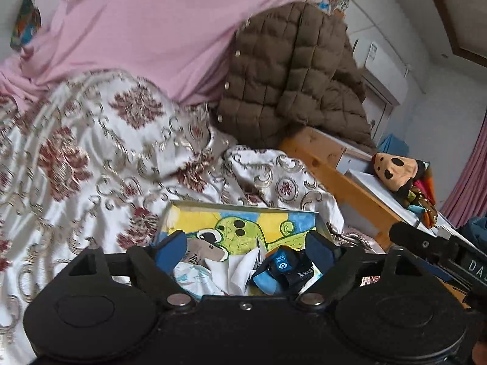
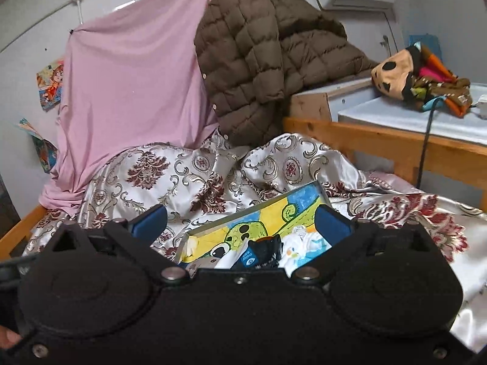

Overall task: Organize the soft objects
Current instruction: 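Withdraw both open tools from the tray back over the remaining items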

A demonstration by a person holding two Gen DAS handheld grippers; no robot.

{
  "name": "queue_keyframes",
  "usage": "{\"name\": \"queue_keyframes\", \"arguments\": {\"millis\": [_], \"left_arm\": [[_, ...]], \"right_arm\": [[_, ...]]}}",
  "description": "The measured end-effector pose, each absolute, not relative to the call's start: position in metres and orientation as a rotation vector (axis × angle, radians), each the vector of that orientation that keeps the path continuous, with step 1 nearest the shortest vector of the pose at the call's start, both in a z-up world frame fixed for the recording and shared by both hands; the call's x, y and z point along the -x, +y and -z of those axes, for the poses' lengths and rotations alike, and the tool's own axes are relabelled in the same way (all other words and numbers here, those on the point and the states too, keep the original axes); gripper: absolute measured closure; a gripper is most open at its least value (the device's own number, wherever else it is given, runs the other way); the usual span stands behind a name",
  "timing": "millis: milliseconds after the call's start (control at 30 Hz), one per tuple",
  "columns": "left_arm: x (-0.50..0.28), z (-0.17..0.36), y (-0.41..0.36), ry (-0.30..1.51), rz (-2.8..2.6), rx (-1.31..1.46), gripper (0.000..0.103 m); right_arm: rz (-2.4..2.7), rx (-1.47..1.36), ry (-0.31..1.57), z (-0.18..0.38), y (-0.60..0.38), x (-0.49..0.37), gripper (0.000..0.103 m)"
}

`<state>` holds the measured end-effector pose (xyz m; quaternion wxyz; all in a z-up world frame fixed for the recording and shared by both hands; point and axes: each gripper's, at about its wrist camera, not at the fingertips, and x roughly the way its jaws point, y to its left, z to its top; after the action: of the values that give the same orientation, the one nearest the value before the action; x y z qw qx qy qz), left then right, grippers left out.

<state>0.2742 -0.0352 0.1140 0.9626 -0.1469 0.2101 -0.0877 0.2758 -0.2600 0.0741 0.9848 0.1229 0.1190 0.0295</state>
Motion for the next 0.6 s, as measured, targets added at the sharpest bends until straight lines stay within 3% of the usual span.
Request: {"name": "queue_keyframes", "arguments": {"millis": [333, 600], "left_arm": [[-0.199, -0.125, -0.037, 0.358, 0.181, 0.243, 0.002], [-0.149, -0.119, -0.041, 0.342, 0.195, 0.205, 0.001]], "right_arm": [[-0.009, -0.253, 0.169, -0.069, -0.262, -0.186, 0.001], [0.027, -0.261, 0.151, -0.056, -0.270, -0.126, 0.000]]}}
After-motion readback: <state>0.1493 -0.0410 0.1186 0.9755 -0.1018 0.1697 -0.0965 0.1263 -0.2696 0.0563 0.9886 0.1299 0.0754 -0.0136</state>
